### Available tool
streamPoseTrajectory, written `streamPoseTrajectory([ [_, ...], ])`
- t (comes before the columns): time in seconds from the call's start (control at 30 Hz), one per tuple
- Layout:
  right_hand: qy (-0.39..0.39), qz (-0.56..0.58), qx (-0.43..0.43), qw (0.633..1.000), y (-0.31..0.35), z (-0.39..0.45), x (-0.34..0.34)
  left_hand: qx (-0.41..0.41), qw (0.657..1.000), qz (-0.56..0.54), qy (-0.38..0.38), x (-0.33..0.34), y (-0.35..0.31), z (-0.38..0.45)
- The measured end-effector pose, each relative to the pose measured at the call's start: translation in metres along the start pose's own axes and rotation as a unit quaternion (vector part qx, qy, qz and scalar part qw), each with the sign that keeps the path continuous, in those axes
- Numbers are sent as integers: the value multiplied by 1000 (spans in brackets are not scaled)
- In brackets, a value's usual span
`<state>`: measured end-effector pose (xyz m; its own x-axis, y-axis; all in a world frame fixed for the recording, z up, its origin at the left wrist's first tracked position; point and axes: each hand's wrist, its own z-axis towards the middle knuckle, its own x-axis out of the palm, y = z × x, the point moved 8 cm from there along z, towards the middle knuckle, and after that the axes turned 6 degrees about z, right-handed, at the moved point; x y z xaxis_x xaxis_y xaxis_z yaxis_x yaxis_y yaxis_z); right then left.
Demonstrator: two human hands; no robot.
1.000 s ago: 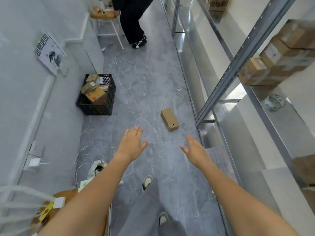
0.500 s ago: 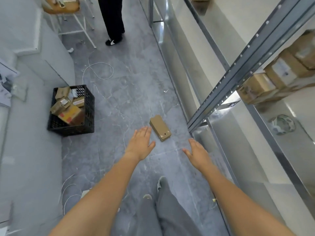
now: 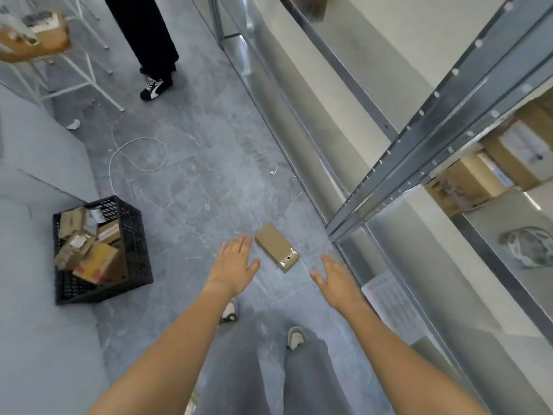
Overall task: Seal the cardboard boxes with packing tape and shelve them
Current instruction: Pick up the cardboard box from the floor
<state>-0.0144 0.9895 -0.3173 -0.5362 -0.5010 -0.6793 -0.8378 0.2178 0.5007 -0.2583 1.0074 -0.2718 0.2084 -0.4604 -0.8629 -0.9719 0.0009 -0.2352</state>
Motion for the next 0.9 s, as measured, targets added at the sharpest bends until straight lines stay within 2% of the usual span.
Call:
streamPoseTrajectory([
  [0.17, -35, 60, 90, 993, -1, 30, 28, 71, 995, 49, 48, 1, 30, 60],
  [0.33, -83, 152, 188, 967, -3, 39, 80, 144, 980, 89, 102, 15, 73, 104],
  [0.5, -106, 209, 251, 939, -21, 59, 135, 119, 970, 140, 160, 62, 133, 152],
  [0.57, -115, 234, 275, 925, -41, 81, 158, 99, 971, 135, 170, 91, 153, 184],
  [0.67, -137, 271, 292, 907, -80, 132, 204, 82, 981, 99, 147, 151, 168, 245],
  [0.8, -164, 312, 301, 886, -144, 222, 279, 37, 990, 7, 134, 265, 183, 341],
  [0.9, -161, 307, 296, 890, -192, 295, 337, 20, 989, -53, 140, 354, 186, 410],
])
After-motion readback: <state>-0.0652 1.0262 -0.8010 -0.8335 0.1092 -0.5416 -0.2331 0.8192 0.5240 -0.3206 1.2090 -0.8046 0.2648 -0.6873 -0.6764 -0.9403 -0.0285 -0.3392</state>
